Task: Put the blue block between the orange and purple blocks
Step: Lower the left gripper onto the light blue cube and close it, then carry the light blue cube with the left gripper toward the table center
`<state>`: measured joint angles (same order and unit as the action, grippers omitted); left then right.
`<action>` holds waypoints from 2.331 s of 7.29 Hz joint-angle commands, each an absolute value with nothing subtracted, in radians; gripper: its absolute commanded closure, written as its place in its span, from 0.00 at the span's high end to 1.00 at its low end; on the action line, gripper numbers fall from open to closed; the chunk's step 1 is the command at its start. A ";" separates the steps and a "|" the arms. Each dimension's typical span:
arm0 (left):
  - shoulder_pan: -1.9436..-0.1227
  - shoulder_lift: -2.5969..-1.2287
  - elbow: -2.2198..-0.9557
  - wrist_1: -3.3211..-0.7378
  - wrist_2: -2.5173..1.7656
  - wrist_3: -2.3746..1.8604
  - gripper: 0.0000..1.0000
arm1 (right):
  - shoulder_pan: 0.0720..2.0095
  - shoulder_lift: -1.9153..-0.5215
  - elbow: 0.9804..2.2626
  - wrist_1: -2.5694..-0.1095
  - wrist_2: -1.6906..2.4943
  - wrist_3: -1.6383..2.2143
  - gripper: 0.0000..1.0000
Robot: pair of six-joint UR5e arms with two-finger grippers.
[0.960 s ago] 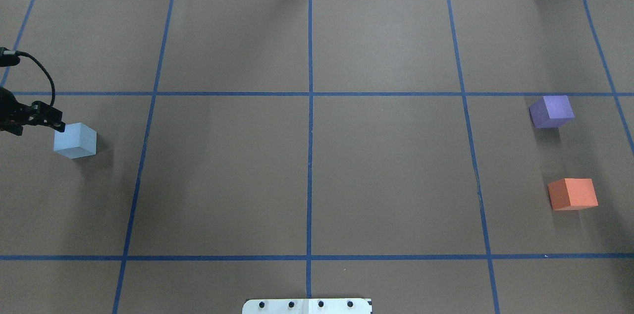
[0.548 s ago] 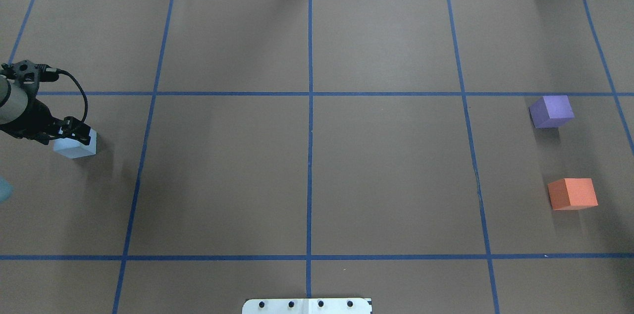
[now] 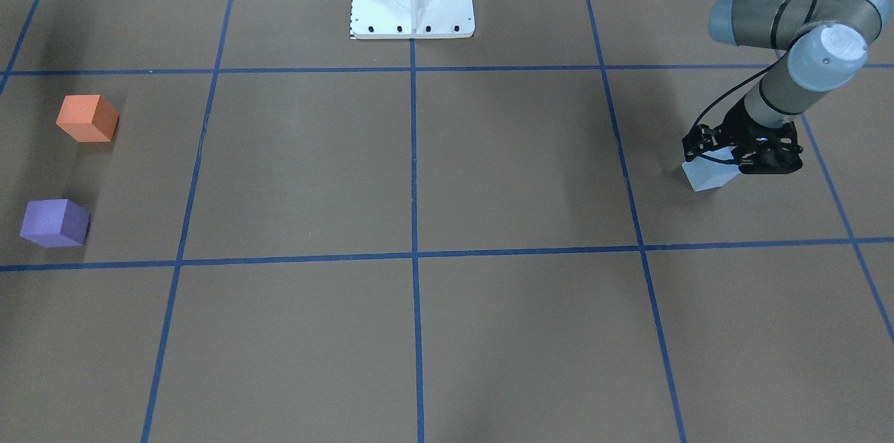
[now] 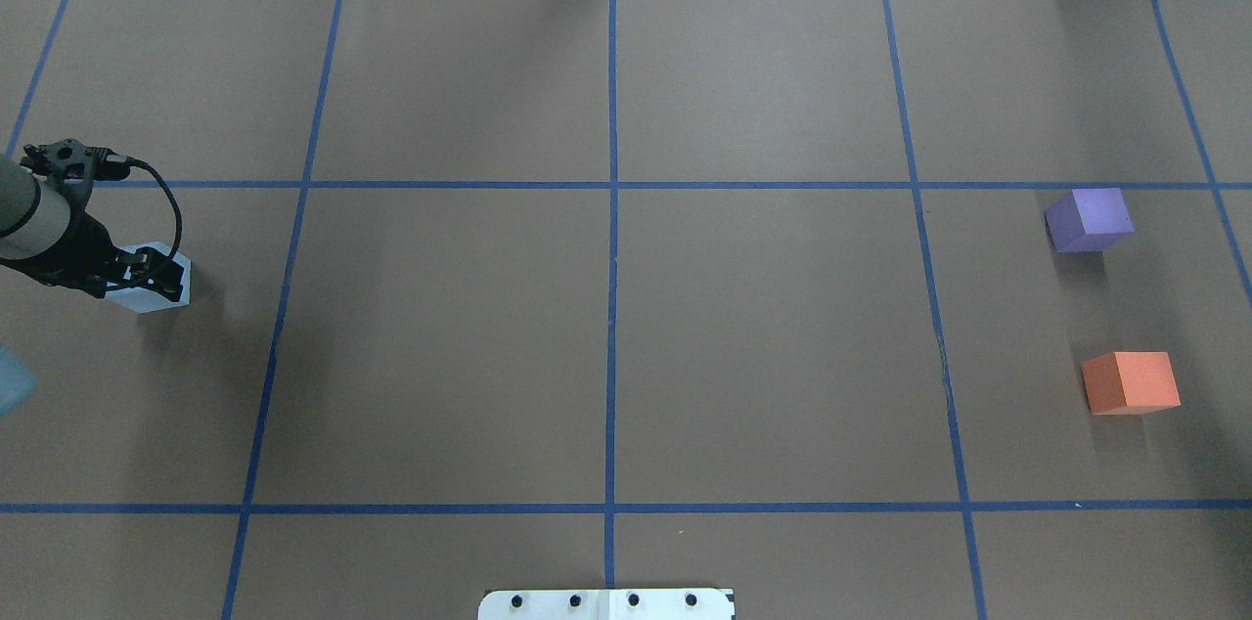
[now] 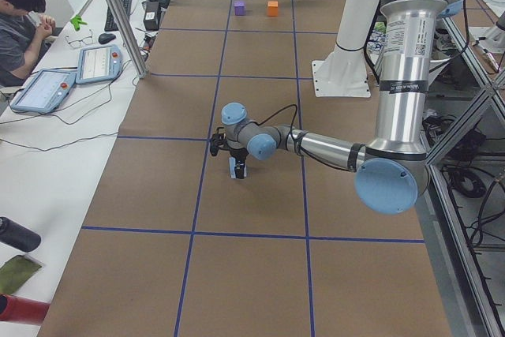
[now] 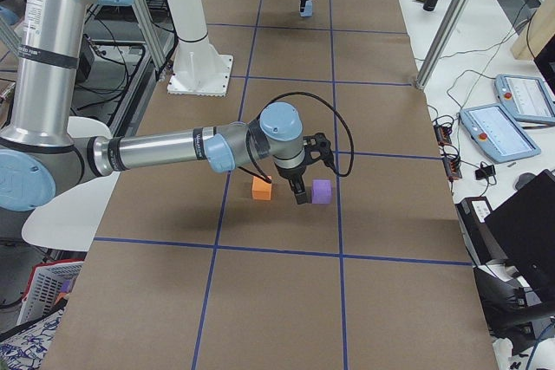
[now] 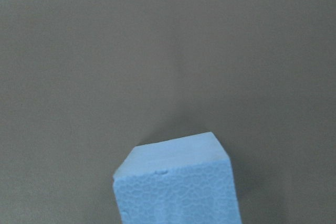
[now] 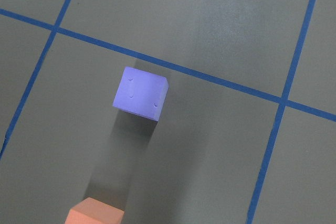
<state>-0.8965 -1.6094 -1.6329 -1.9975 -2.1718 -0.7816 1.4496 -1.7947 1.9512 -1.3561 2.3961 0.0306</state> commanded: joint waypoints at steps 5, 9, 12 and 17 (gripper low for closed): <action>-0.899 -1.733 -1.799 -1.708 -2.174 -0.792 0.12 | 1.450 -1.798 1.950 -1.336 2.396 0.034 1.00; -0.691 -2.194 -1.746 -1.436 -2.049 -1.004 0.18 | 1.450 -1.798 1.950 -1.336 2.398 0.035 1.00; -0.588 -2.460 -1.444 -1.488 -2.008 -1.034 0.26 | 1.450 -1.799 1.950 -1.336 2.401 0.035 1.00; -0.503 -2.477 -1.321 -1.689 -1.962 -1.137 0.64 | 1.450 -1.799 1.951 -1.336 2.401 0.035 1.00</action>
